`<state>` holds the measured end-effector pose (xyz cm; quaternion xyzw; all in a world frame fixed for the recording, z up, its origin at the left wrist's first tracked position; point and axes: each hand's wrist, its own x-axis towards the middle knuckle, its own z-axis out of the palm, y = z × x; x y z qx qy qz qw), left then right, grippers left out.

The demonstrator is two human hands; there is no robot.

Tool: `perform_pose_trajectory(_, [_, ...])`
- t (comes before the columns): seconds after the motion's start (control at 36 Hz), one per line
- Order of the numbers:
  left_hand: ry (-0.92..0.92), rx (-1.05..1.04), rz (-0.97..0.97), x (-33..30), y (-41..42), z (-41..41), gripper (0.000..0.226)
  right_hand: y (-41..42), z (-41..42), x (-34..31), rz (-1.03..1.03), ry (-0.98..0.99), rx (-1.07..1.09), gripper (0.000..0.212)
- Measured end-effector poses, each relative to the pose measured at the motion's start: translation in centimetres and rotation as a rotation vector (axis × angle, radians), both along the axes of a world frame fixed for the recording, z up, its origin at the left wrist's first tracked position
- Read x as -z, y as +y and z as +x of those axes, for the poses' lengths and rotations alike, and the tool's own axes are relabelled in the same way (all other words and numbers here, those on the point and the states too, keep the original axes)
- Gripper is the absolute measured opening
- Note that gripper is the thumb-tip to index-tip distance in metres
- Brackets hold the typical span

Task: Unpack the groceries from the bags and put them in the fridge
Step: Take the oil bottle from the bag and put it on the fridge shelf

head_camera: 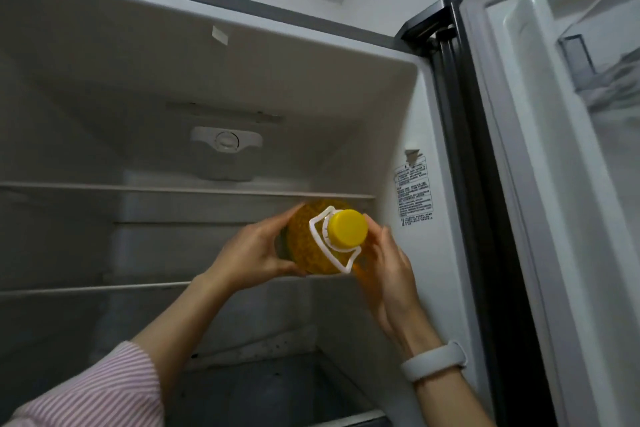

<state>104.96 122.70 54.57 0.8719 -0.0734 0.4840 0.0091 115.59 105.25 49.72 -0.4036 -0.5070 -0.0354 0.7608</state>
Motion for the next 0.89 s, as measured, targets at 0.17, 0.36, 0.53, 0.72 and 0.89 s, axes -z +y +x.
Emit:
perform_pose_trajectory(0.17, [0.036,-0.131,-0.067,-0.1,1.5,1.8,0.083,0.7,-2.8,-0.7,0.067,-0.318,0.386,0.069])
perform_pose_trajectory(0.36, [-0.459,-0.422,-0.004,2.6,0.3,1.5,0.047,2.9,0.4,-1.0,0.319,-0.611,0.932,0.04])
perform_pose_trajectory(0.53, [-0.436,-0.682,0.123,5.5,0.3,1.5,0.051,6.0,2.2,0.3,-0.187,-0.642,1.189,0.055])
perform_pose_trajectory(0.72, [-0.288,-0.804,0.124,7.9,0.5,0.2,0.059,6.5,3.3,0.1,-0.602,-0.581,1.206,0.065])
perform_pose_trajectory(0.89, [-0.164,-0.834,0.079,9.4,-0.7,-1.5,0.061,5.4,1.0,2.7,-0.52,-0.505,1.073,0.056])
